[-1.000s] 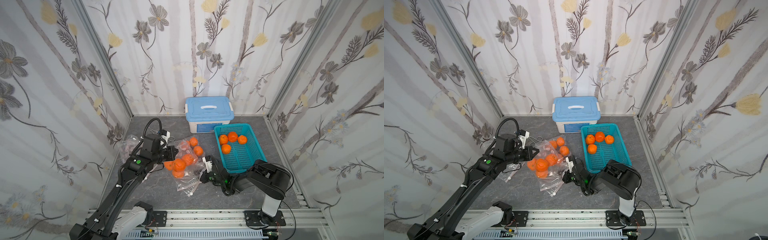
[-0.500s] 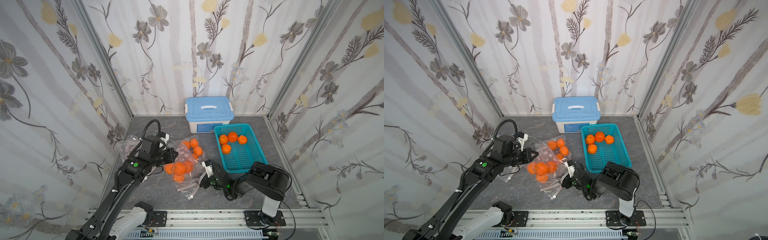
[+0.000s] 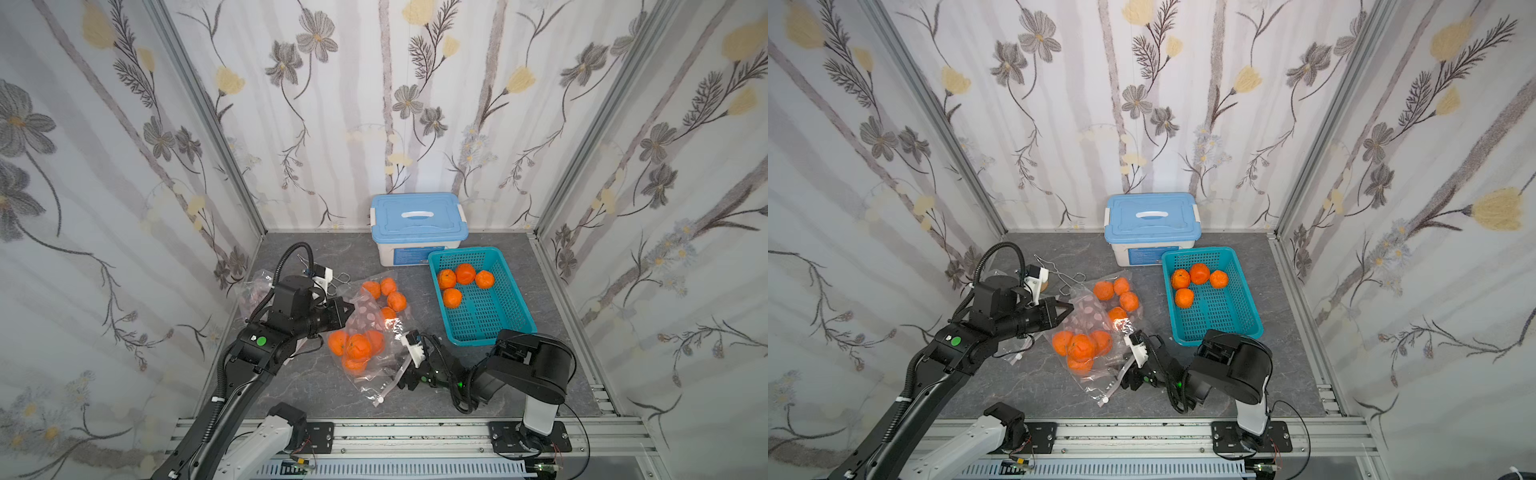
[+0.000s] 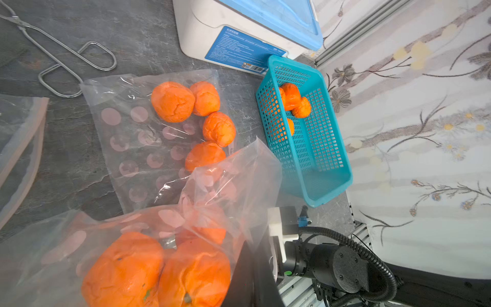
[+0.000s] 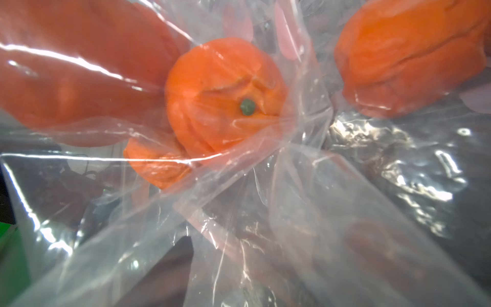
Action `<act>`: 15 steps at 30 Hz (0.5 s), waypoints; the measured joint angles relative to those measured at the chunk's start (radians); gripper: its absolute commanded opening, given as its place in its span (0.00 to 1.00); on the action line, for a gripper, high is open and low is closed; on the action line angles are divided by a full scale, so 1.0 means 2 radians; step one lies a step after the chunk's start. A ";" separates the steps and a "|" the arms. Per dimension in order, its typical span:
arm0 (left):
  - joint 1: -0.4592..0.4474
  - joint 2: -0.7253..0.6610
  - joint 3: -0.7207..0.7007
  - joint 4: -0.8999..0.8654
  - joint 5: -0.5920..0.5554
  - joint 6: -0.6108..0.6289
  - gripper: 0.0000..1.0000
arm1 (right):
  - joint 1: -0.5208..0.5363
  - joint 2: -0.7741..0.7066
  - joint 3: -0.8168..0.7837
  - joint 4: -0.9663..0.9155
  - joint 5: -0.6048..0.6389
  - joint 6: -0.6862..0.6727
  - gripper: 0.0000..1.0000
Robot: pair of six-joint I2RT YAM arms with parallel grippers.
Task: Open the zip-top bag and take out the orange
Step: Adjust the zipper food storage bag in the zipper food storage bag.
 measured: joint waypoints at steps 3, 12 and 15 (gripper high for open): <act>0.000 -0.005 -0.010 0.010 0.010 0.006 0.00 | 0.003 0.002 -0.003 0.005 0.004 -0.010 0.76; -0.009 -0.056 -0.017 0.056 0.029 -0.002 0.00 | 0.023 0.006 -0.012 0.014 0.016 -0.045 0.79; -0.009 -0.029 -0.017 0.052 -0.008 0.000 0.00 | 0.025 0.010 -0.012 0.018 0.019 -0.049 0.79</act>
